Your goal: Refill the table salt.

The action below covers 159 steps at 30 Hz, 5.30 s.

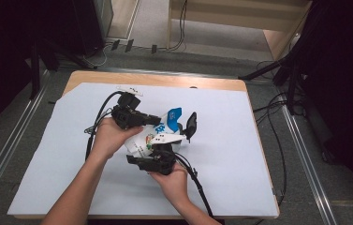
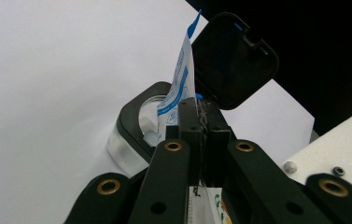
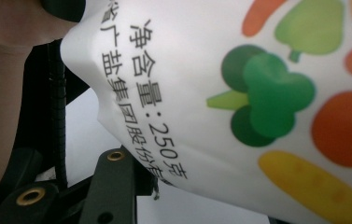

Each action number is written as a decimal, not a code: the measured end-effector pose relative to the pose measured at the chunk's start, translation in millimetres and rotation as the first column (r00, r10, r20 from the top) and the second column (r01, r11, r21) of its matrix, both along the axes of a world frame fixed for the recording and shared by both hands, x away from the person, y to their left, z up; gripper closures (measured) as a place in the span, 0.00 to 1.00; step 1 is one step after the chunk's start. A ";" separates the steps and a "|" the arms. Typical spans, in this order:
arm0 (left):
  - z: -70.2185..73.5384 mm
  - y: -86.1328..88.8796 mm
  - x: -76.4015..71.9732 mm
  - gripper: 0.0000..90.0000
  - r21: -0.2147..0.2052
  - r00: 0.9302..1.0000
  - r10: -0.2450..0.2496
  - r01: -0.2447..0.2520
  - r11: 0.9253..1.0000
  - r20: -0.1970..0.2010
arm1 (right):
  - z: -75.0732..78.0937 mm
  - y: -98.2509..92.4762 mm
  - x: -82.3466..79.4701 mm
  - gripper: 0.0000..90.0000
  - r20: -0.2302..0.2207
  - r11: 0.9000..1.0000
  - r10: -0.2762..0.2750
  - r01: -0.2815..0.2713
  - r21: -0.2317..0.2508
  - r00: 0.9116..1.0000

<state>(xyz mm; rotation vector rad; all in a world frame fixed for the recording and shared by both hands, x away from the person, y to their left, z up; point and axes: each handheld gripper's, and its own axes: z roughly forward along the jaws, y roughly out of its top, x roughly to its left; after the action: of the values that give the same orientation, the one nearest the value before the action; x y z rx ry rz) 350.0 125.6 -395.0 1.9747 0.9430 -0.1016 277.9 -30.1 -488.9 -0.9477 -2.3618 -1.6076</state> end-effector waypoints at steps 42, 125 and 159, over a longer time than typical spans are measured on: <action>-2.9 -5.7 12.7 1.00 0.028 1.000 -0.008 0.009 1.000 -0.007 | -1.9 3.0 6.3 0.65 0.022 0.999 -0.047 0.048 -0.020 0.999; -7.4 -1.7 1.4 1.00 -0.025 0.999 0.027 -0.026 0.999 0.019 | 0.8 -5.1 4.4 0.64 0.020 1.000 -0.010 0.010 -0.015 1.000; -4.4 0.6 -3.2 0.99 -0.054 0.999 0.037 -0.036 0.998 0.024 | 3.8 -6.2 4.1 0.66 -0.005 1.000 0.007 -0.007 0.012 1.000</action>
<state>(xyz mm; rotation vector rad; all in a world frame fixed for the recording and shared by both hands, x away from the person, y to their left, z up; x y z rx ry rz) 346.8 126.2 -399.4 1.9050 0.9500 -0.0801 282.0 -36.3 -485.2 -0.9396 -2.3470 -1.6131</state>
